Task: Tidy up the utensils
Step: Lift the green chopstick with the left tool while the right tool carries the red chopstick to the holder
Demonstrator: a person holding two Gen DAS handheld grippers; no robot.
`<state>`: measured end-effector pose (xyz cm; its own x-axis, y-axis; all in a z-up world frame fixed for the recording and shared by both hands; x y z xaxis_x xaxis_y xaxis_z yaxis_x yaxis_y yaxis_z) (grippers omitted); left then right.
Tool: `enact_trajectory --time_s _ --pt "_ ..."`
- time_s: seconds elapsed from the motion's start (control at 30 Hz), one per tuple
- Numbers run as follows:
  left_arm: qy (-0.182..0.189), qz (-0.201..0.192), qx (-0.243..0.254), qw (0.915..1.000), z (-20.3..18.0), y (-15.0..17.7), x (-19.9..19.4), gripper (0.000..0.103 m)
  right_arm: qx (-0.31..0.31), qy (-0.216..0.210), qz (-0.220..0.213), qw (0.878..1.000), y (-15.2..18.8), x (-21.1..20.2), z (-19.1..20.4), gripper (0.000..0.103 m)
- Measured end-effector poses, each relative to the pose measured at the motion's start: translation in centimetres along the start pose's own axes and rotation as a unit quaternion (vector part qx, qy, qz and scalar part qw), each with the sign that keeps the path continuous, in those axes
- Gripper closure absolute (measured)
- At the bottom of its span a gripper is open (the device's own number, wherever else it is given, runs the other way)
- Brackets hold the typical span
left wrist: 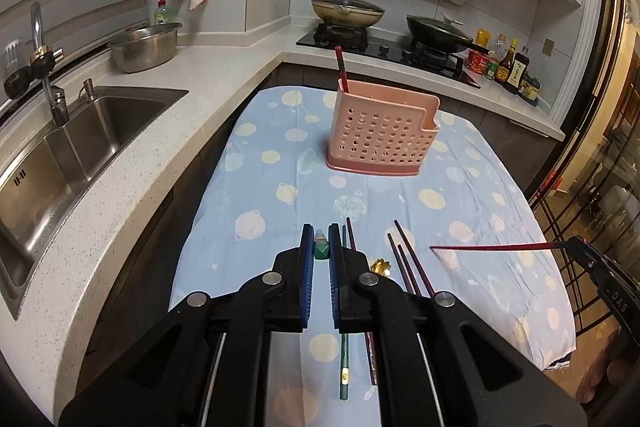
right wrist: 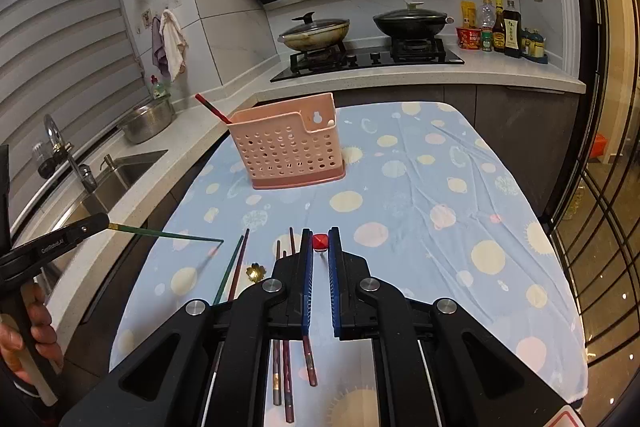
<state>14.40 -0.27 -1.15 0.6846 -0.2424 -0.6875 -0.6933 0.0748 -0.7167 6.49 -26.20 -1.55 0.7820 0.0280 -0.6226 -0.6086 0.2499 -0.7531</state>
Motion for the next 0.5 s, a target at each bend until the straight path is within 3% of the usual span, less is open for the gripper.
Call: enact_trajectory --time_s 0.27,0.5 --pt "0.001 -0.024 0.013 0.9996 -1.0 -3.2 -0.1 0.096 -0.005 -0.004 -0.024 1.000 -2.3 -0.1 0.4 0.096" --pt "0.010 -0.051 0.023 0.9984 -2.3 -7.3 -0.5 0.096 -0.006 -0.017 -0.051 0.999 -6.5 0.2 0.6 0.096"
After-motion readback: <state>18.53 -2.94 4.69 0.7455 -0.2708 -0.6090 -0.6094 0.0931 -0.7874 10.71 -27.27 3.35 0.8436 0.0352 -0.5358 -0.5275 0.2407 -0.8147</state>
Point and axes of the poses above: each gripper's, at about its wrist camera, not at the fingertips, and x roughly the way its jaws point, z to its left, y to its underside, the point moved 6 cm from there along x, roughly the way its jaws point, and after that the axes turned 3 degrees about z, right-handed, at the moved point
